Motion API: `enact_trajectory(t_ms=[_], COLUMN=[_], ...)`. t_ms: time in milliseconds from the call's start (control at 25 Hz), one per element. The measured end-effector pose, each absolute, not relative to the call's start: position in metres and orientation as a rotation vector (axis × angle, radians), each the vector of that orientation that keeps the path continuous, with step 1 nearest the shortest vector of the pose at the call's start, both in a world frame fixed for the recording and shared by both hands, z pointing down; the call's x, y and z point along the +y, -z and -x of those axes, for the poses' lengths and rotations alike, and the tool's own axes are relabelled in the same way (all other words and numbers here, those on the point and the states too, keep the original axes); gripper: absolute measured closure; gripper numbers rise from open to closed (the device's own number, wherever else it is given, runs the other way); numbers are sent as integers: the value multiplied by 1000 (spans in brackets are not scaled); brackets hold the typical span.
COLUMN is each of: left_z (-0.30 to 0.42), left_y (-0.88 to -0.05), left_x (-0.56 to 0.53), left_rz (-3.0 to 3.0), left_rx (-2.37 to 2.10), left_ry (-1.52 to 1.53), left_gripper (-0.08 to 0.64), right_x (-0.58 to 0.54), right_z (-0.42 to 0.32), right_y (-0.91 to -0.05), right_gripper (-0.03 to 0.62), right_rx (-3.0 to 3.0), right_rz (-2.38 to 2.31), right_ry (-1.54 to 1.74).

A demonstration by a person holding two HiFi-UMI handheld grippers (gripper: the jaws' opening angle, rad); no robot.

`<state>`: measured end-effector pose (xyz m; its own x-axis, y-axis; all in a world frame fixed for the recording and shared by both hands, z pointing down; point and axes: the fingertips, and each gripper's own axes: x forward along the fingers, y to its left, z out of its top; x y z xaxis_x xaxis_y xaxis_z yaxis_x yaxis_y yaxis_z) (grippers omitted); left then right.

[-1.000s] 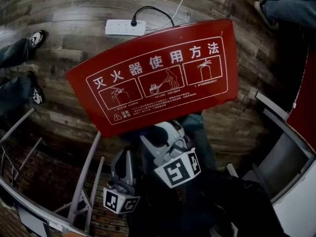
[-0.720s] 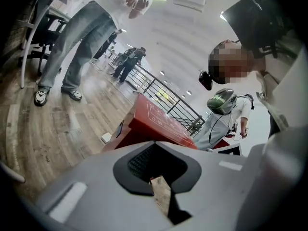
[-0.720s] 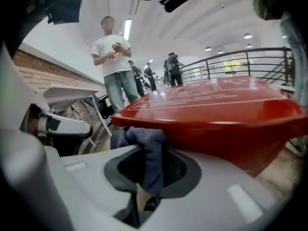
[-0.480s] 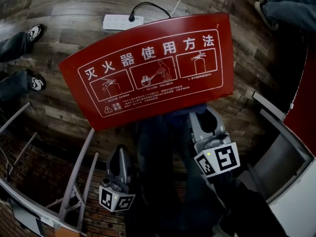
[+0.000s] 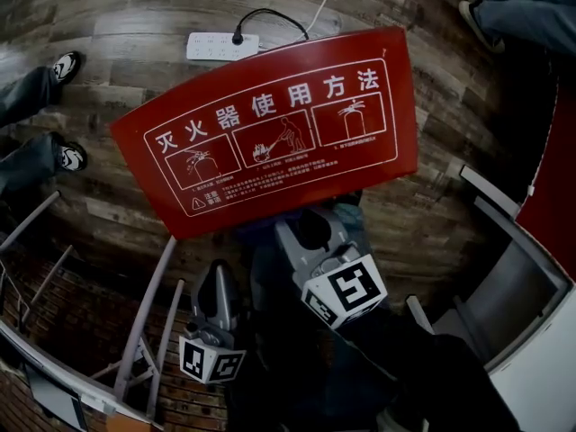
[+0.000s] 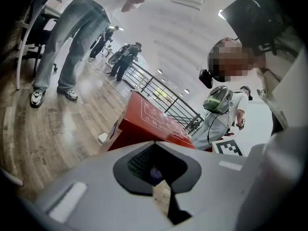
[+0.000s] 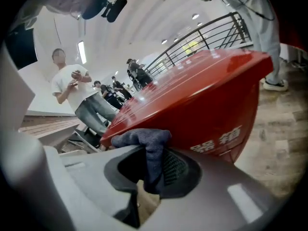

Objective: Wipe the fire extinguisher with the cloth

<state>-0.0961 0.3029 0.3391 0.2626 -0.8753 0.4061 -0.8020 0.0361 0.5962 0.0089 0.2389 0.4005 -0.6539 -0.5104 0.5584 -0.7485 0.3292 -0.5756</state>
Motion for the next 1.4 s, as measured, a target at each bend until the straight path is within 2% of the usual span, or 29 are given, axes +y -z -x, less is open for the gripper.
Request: enact_trajectory(t_ms=[80,200,560,720,960,1080,1280,1400], left_z=[101,107,100,104,108,107,110,111], left_y=[-337,-333,-333,-333,-337,-335,-325,-319], left_x=[302,300,292,292,296,297,295,293], left_rz=[-1759,-1756,-1765,-1766,-1757,-1758,-1770,-1781], left_rx=[-1545,-1547,-1508,-1503,-1499,-1486,-1476,-1465], left_ry=[108,103,146,145,131,133,167,180], left_gripper=[555,555,555,555,555,555,555,555], right_x=[243,238,202,208,236,233,207,189], right_z=[7,-10,-151,-121,-24,-50,-161,-199], right_y=[-402,-402,-397,-406,-402,-392,-364,-323], right_gripper=[522,522,522,523,523,523,523,523], right_rx=[-2332,-2310,-2081,-2039,-2243,-2257,-2162,-2157], right_rz=[-1087,-1120,-1535,-1544,-1199,-1241,-1481,-1512], right_ry=[-1310,-1323,-1181,-1232,-1387,-1304,-1082,-681])
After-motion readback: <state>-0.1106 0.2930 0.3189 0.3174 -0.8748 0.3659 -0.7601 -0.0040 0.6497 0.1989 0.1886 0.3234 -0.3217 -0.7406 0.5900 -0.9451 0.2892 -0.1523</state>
